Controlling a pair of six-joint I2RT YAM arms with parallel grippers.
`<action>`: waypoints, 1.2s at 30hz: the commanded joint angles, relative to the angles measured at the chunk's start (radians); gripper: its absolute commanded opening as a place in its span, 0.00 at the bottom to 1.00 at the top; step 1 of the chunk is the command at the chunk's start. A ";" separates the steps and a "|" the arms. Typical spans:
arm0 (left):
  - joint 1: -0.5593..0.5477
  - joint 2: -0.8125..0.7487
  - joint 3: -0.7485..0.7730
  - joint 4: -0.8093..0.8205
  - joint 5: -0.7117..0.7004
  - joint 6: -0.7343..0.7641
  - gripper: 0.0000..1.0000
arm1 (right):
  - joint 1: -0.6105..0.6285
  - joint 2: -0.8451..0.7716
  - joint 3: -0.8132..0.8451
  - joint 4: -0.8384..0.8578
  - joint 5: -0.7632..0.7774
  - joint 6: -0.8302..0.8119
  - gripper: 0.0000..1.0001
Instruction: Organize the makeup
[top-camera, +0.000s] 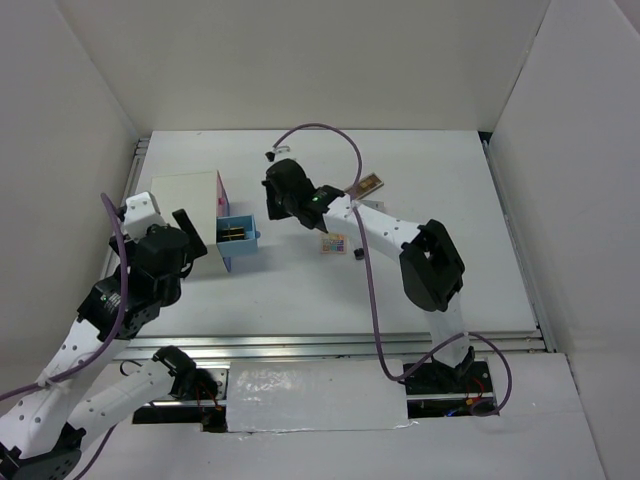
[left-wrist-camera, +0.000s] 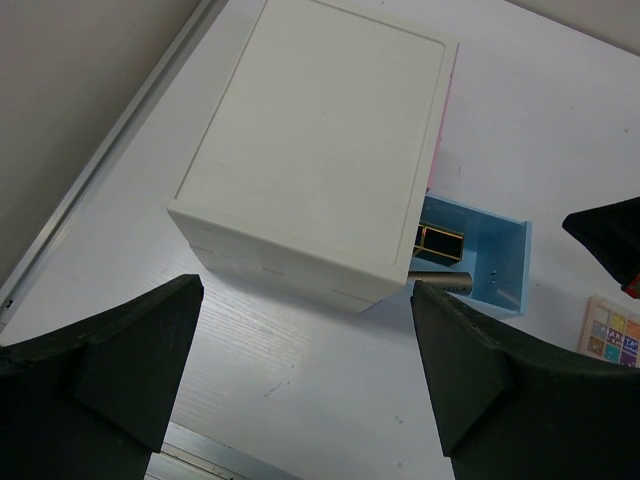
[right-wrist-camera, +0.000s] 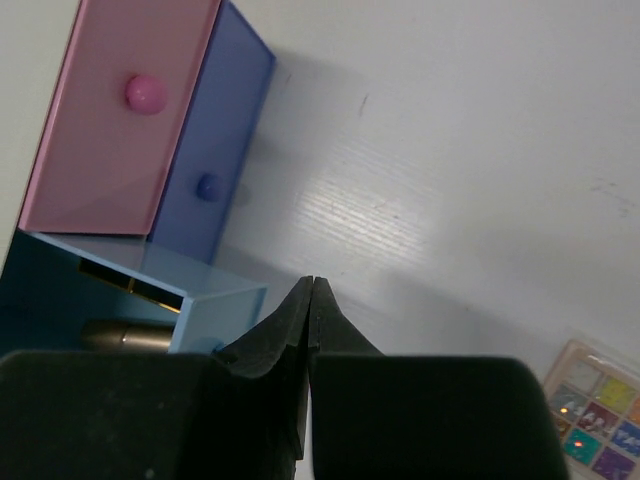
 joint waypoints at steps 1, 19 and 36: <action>0.003 -0.008 0.008 0.019 -0.013 0.016 0.99 | 0.026 0.020 0.066 -0.027 -0.071 0.082 0.00; 0.003 -0.004 0.006 0.025 -0.007 0.022 0.99 | 0.080 0.092 0.113 0.015 -0.343 0.176 0.00; 0.003 -0.007 0.005 0.023 -0.010 0.022 0.99 | 0.094 0.199 0.224 0.070 -0.506 0.261 0.00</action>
